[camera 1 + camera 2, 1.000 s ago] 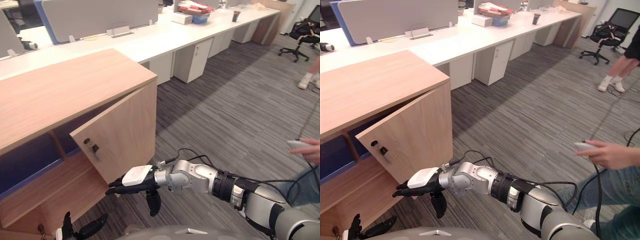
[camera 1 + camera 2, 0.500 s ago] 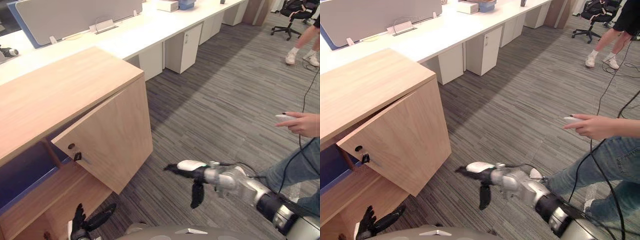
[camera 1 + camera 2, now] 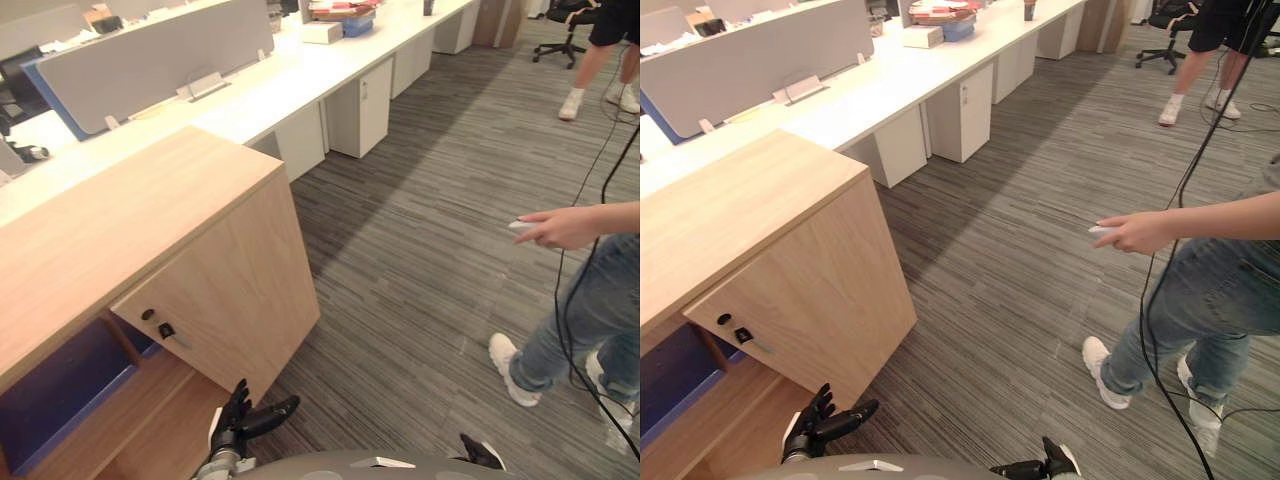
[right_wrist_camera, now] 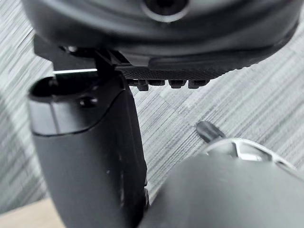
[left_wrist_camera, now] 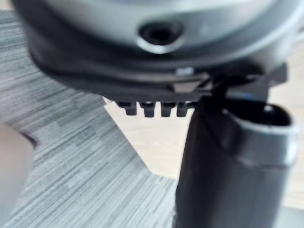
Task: Walk over to the cabinet, pick up the folder, carry it to the office cabinet, place the folder inside the office cabinet, then close the office cabinet door
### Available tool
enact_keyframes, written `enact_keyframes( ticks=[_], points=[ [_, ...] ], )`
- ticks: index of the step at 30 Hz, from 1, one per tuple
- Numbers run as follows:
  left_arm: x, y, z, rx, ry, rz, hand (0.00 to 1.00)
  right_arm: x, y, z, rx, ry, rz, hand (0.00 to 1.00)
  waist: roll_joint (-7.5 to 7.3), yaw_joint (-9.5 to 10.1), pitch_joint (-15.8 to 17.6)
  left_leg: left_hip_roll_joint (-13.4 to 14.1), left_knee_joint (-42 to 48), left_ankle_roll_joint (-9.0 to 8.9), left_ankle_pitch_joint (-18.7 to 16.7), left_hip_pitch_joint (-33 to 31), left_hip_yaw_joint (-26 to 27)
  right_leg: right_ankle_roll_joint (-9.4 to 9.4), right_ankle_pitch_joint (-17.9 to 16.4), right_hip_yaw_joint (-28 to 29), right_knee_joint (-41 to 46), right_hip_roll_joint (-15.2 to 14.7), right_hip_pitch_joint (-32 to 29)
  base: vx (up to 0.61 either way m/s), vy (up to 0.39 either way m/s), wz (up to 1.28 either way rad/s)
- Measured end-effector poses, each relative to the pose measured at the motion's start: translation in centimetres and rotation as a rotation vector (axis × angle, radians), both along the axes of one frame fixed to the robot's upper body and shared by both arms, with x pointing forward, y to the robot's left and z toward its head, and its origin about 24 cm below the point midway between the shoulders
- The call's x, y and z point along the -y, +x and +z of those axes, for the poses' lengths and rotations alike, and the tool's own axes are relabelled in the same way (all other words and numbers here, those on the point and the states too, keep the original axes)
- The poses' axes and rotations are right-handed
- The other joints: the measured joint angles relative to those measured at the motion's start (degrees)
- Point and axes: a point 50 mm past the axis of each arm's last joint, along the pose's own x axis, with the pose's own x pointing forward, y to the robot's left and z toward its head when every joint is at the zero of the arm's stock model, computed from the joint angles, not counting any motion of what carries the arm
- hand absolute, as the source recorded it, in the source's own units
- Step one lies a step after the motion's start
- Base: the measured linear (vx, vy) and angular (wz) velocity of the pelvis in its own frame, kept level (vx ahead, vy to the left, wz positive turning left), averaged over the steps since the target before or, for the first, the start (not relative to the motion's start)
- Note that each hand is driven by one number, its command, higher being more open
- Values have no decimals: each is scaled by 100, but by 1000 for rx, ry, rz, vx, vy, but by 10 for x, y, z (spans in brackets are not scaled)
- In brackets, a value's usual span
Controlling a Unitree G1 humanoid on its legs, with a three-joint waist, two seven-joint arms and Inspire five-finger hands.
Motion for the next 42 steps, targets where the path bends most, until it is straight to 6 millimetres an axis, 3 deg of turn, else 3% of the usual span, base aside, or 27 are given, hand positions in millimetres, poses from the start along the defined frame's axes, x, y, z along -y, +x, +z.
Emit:
enact_keyframes(
  ticks=[1,3,5,6,7,8,11,13,15,17,21,26,29,30,31,32,33,34,35,36,37,38,39,40,41,42],
  points=[
    [1,0,-1,-5,-2,-5,100,1,0,0,9,-1,-30,100,-14,-48,2,-86,26,44,-20,16,-89,23,-130,-37,326,-159,-44,47,201,78],
    [3,-1,-3,-17,-6,-16,100,1,1,1,27,-4,-78,100,-39,-110,-10,-278,73,202,-50,29,-324,-139,-336,236,1179,-489,-285,30,157,69],
    [-5,4,-1,-10,27,-70,100,-3,0,0,32,1,-96,100,-150,-123,12,-421,161,285,-28,-49,-744,-271,-344,1347,1640,-480,-449,57,132,91],
    [-6,6,-1,-6,32,-83,100,-5,0,-1,31,5,-102,100,-194,-130,19,-448,214,343,-8,-101,-885,-428,-390,1662,1781,-433,-523,93,17,111],
    [-12,10,0,0,45,-88,100,-10,0,-2,37,22,-123,100,-182,-162,65,-437,350,355,-4,-187,-1184,-561,-693,2484,1870,-114,-624,109,-89,124],
    [-19,17,2,14,49,-72,100,-17,2,-3,48,42,-143,100,-276,-206,160,-418,442,292,14,-244,-1485,-479,-1039,3152,1881,334,-600,99,-145,125],
    [-20,29,4,32,27,-48,100,-29,7,-5,74,85,-185,100,-517,-286,416,-423,600,56,-44,-287,-2110,-336,-1265,3922,1573,1044,-637,37,-299,119],
    [-11,29,2,17,-5,-54,100,-33,0,-6,73,98,-223,100,-664,-300,402,-512,831,-120,-184,-383,-2337,-190,-1419,3827,1289,1034,-464,9,-227,96],
    [7,31,1,20,-65,-78,100,-26,-5,-4,79,82,-257,100,-485,-278,381,-300,701,-154,-156,-401,-2194,-259,-1406,3494,1132,1110,-348,17,-163,77],
    [12,31,3,31,-78,-80,100,-25,-8,-4,72,81,-258,100,-428,-268,357,-93,518,-256,-102,-391,-2180,-360,-1313,3304,837,1241,-190,70,-94,44],
    [10,33,7,56,-66,-101,100,-31,-16,-6,51,99,-277,100,-570,-263,321,30,386,-379,-68,-449,-2205,-402,-1202,3065,455,1369,64,137,-42,32],
    [1,34,10,68,-37,-128,100,-43,-17,-9,47,132,-300,100,-815,-227,292,29,379,-405,-48,-457,-2356,-402,-1200,2776,402,1405,268,153,15,43],
    [1,38,14,87,-30,-136,100,-43,-18,-9,45,133,-298,100,-828,-136,382,-46,701,-398,-43,-525,-2351,-405,-1202,2458,754,1400,317,58,15,56],
    [3,39,15,95,-28,-138,100,-43,-17,-9,46,133,-299,100,-826,-122,393,-62,852,-395,-42,-608,-2228,-406,-1203,2350,850,1386,308,2,14,96],
    [2,41,21,122,-7,-149,100,-44,-17,-9,47,136,-298,100,-821,-129,424,-74,1166,-275,-15,-880,-1626,-412,-1201,2059,921,1328,309,-37,15,115],
    [1,48,29,169,-1,-133,100,-44,-15,-8,56,135,-296,100,-902,-140,460,127,1561,393,-275,-1131,-372,-444,-1215,1804,914,1318,318,-51,20,120],
    [1,51,32,188,2,-128,100,-43,-13,-7,68,133,-294,100,-851,-132,466,328,1971,660,-510,-1327,364,-531,-1267,1671,917,1328,310,-78,16,111],
    [0,54,35,206,6,-122,100,-42,-8,-6,90,128,-290,100,-805,-133,528,749,2729,948,-829,-1606,1503,-768,-1435,1338,913,1346,340,-73,20,114],
    [1,51,33,191,17,-130,100,-37,-4,-4,107,119,-296,100,-642,-149,538,982,2923,994,-894,-1715,2204,-740,-1583,928,945,1388,386,-58,13,120],
    [3,51,33,184,16,-137,100,-35,-1,-3,116,117,-304,100,-587,-181,567,896,2864,908,-825,-1738,2222,-737,-1629,754,1012,1368,373,-48,21,149],
    [5,54,33,187,12,-150,100,-35,-4,-4,114,124,-352,100,-657,-286,563,496,2408,726,-470,-1745,1924,-756,-1671,490,1037,1195,350,-61,25,206],
    [6,61,36,210,13,-160,100,-41,-14,-7,86,144,-403,100,-818,-432,512,200,1926,677,-434,-1579,2029,-717,-1637,141,766,872,366,-93,22,246],
    [9,63,33,202,2,-169,100,-38,-15,-7,92,146,-430,100,-695,-399,516,520,2521,722,-797,-1544,2564,-654,-1606,-342,594,842,483,-66,10,210],
    [11,61,29,183,-4,-171,100,-32,-16,-6,95,137,-441,100,-618,-420,500,674,2647,676,-914,-1485,2716,-619,-1584,-536,612,831,503,-16,69,196],
    [15,55,20,126,-14,-197,100,-24,-21,-5,93,121,-483,100,-348,-455,453,885,2324,369,-1094,-1242,2925,-597,-1573,-934,804,727,500,18,120,156],
    [17,54,18,114,-13,-213,100,-22,-22,-5,92,118,-503,100,-317,-472,481,779,2170,360,-1041,-1187,2926,-574,-1584,-1033,930,621,502,45,224,149]
  ],
)
